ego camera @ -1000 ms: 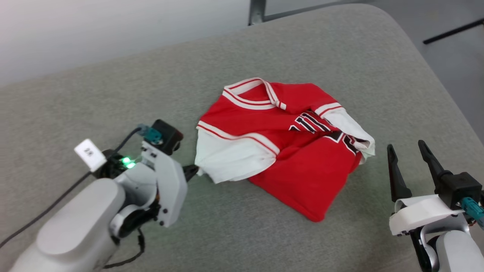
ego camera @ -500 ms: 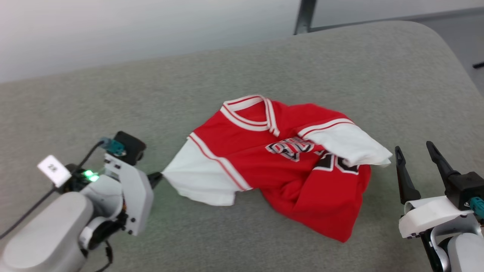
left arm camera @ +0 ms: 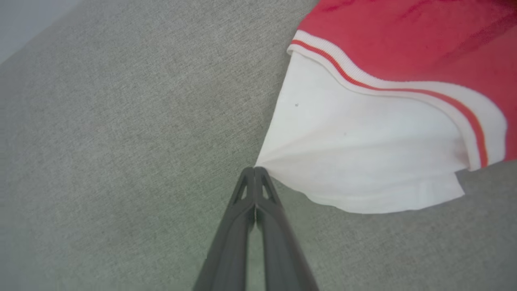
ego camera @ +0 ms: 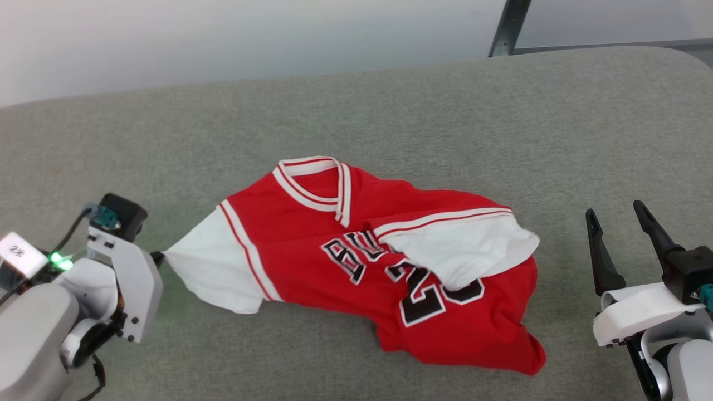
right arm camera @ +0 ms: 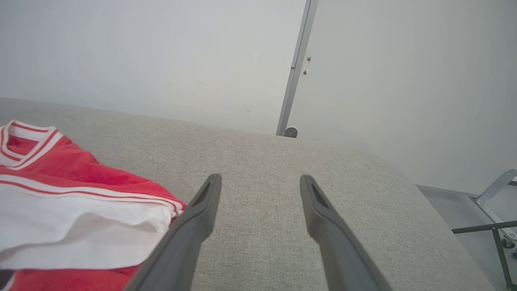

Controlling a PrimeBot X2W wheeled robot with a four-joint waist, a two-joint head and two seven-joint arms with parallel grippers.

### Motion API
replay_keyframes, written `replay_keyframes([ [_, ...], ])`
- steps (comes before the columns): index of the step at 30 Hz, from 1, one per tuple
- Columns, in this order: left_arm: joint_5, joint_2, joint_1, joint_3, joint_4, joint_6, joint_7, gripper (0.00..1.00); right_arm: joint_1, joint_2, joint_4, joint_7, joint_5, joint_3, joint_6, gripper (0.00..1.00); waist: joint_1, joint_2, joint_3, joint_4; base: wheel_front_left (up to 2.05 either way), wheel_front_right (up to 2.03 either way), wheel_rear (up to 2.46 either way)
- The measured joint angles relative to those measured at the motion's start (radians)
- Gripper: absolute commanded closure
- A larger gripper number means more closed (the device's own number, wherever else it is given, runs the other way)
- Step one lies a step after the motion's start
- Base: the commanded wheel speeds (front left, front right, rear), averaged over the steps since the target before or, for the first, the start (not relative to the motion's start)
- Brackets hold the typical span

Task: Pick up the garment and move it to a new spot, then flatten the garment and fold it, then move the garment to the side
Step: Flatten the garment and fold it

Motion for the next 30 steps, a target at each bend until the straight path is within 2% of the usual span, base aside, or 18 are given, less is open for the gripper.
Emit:
replay_keyframes([
  [10, 0.023, 0.000, 0.002, -0.003, 0.075, 0.027, -0.031, 1.00, -0.001, -0.010, -0.012, 0.017, 0.007, 0.013, 0.000, 0.00, 0.0000, 0.0000, 0.006, 0.022, 0.00, 0.00, 0.00],
  [14, -0.005, -0.030, 0.002, 0.009, 0.082, 0.032, -0.039, 1.00, -0.001, -0.018, -0.012, 0.022, 0.015, 0.022, 0.000, 0.00, 0.0000, 0.0000, 0.002, 0.034, 0.00, 0.00, 0.00],
  [16, -0.008, -0.039, 0.002, 0.015, 0.079, 0.038, -0.060, 0.56, -0.001, -0.025, -0.013, 0.026, 0.016, 0.026, 0.000, 0.00, 0.0000, 0.0000, -0.004, 0.041, 0.00, 0.00, 0.00],
  [17, -0.011, -0.045, 0.002, 0.021, 0.076, 0.041, -0.075, 0.51, 0.000, -0.028, -0.012, 0.026, 0.018, 0.028, 0.000, 0.00, 0.0000, 0.0000, -0.008, 0.044, 0.00, 0.00, 0.00],
  [18, -0.024, -0.053, 0.003, 0.030, 0.073, 0.045, -0.087, 0.37, 0.000, -0.030, -0.012, 0.027, 0.018, 0.031, 0.000, 0.00, 0.0000, 0.0000, -0.014, 0.047, 0.00, 0.00, 0.00],
  [19, -0.028, -0.058, 0.006, 0.032, 0.067, 0.046, -0.099, 0.13, 0.002, -0.031, -0.011, 0.028, 0.020, 0.033, 0.000, 0.00, 0.0000, 0.0000, -0.020, 0.050, 0.00, 0.00, 0.00],
  [20, -0.027, -0.060, 0.011, 0.034, 0.061, 0.049, -0.113, 0.00, 0.006, -0.033, -0.011, 0.030, 0.021, 0.035, 0.000, 0.00, 0.0000, 0.0000, -0.028, 0.053, 0.00, 0.00, 0.00],
  [25, -0.033, -0.080, 0.051, 0.039, 0.028, 0.062, -0.174, 0.00, 0.025, -0.038, -0.009, 0.035, 0.032, 0.051, 0.000, 0.00, 0.0000, 0.0000, -0.072, 0.071, 0.00, 0.00, 0.00],
  [30, -0.042, -0.092, 0.103, 0.064, -0.030, 0.067, -0.289, 0.00, 0.056, -0.049, -0.010, 0.048, 0.051, 0.081, 0.000, 0.00, 0.0000, 0.0000, -0.122, 0.092, 0.00, 0.00, 0.00],
])
